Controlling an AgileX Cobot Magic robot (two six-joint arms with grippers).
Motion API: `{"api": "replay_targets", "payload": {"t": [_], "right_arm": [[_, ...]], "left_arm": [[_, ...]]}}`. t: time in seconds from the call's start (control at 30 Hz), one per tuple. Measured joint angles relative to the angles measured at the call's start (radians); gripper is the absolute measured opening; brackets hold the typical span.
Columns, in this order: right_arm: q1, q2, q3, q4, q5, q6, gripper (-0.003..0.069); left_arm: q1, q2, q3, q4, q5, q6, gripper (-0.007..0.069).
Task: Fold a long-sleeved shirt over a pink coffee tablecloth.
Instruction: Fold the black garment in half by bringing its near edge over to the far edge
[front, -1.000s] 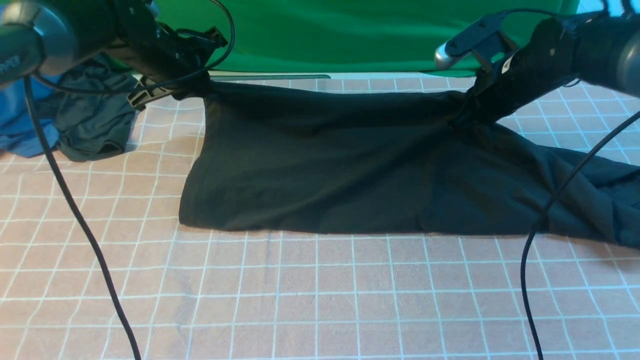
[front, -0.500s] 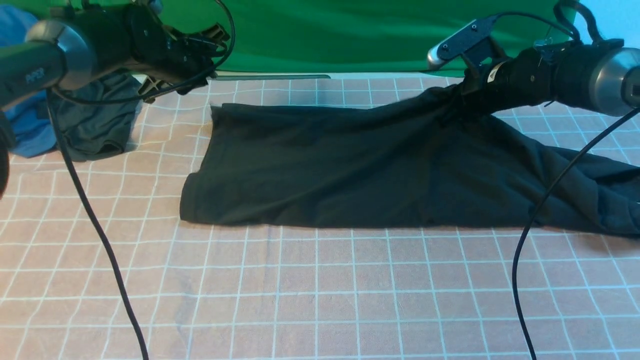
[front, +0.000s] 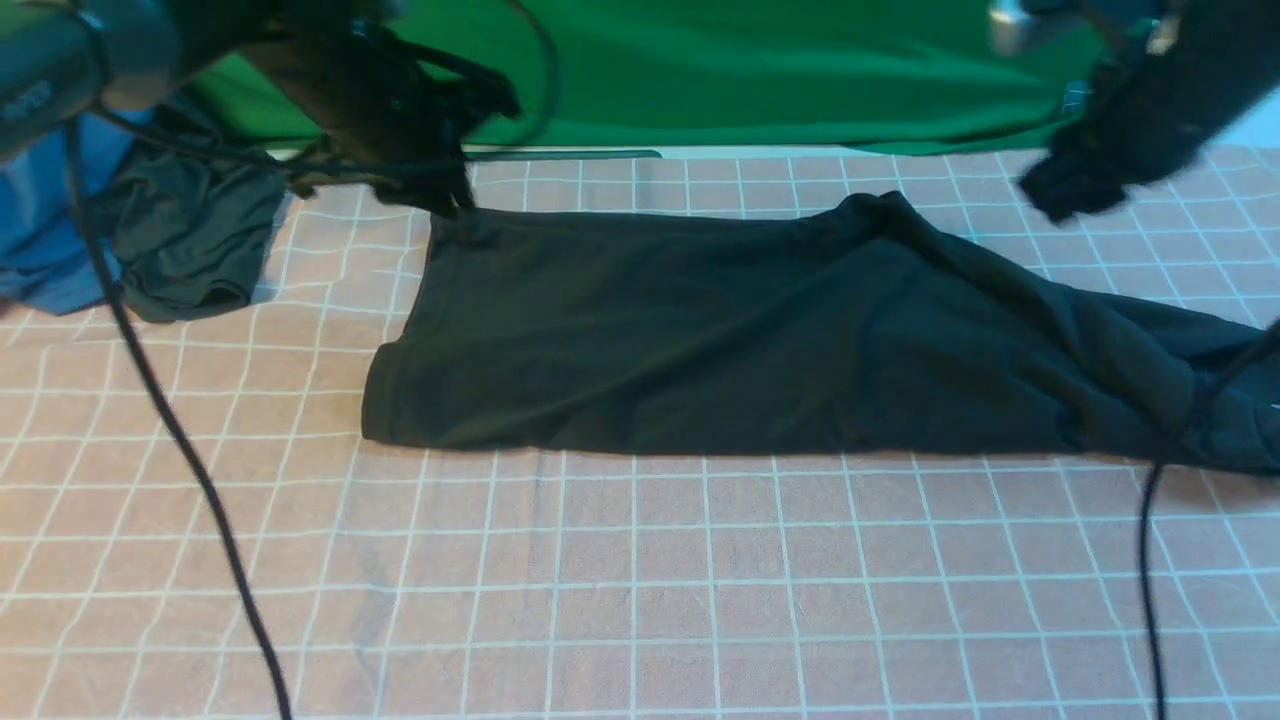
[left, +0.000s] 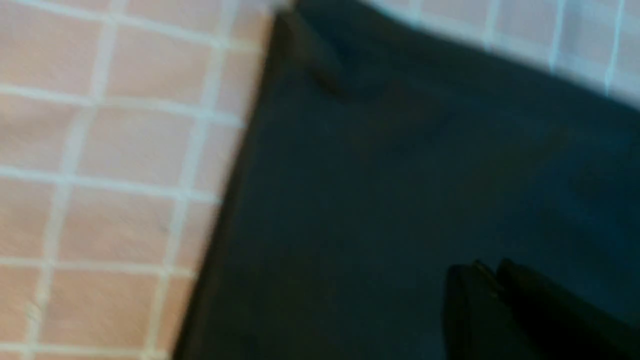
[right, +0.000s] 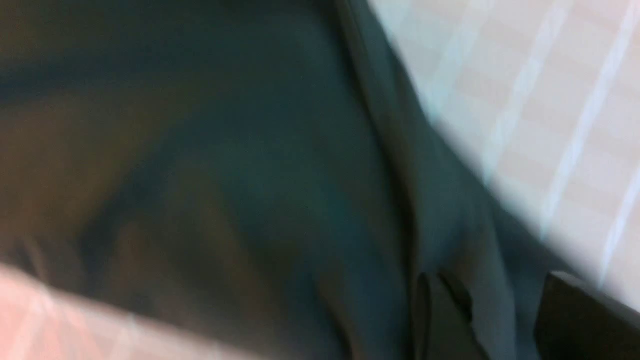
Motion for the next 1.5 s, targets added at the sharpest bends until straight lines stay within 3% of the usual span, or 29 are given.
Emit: {"api": "replay_targets", "payload": {"t": [0.23,0.37,0.57,0.73,0.8,0.87,0.9,0.97,1.07,1.5], "right_arm": [[-0.149,0.006,0.089,0.016,0.097,0.075,0.0309],[-0.167,0.008,0.134,0.061,0.072,0.078,0.0341],[-0.167,0.046,0.189,0.083,0.052,0.078,0.0486],[-0.167,0.085,0.199,0.083,0.037,0.078,0.0492],[-0.167,0.093,0.2,0.083,0.017,0.072,0.0409],[-0.167,0.093,0.2,0.084,0.0,0.066,0.0293],[-0.167,0.093,0.199,0.085,-0.007,0.054,0.0172],[-0.167,0.093,0.192,0.085,-0.013,0.034,0.0087],[-0.176,0.093,0.156,0.081,-0.01,0.019,0.0053],[-0.282,0.147,0.04,0.082,-0.114,0.018,0.0052]], "left_arm": [[-0.156,0.007,0.17,0.034,-0.062,0.022,0.0013],[-0.172,0.028,0.226,0.029,-0.12,0.002,0.0013],[-0.169,0.064,0.238,0.033,-0.123,-0.006,0.0013],[-0.169,0.066,0.238,0.033,-0.123,-0.007,0.0013],[-0.169,0.066,0.238,0.032,-0.122,-0.007,0.0013],[-0.169,0.066,0.238,0.032,-0.122,-0.007,0.0013],[-0.169,0.066,0.238,0.032,-0.122,-0.007,0.0013],[-0.169,0.066,0.238,0.032,-0.122,-0.007,0.0013],[-0.169,0.066,0.238,0.031,-0.122,-0.007,0.0013],[-0.169,0.066,0.238,0.03,-0.117,-0.007,0.0013]]}}
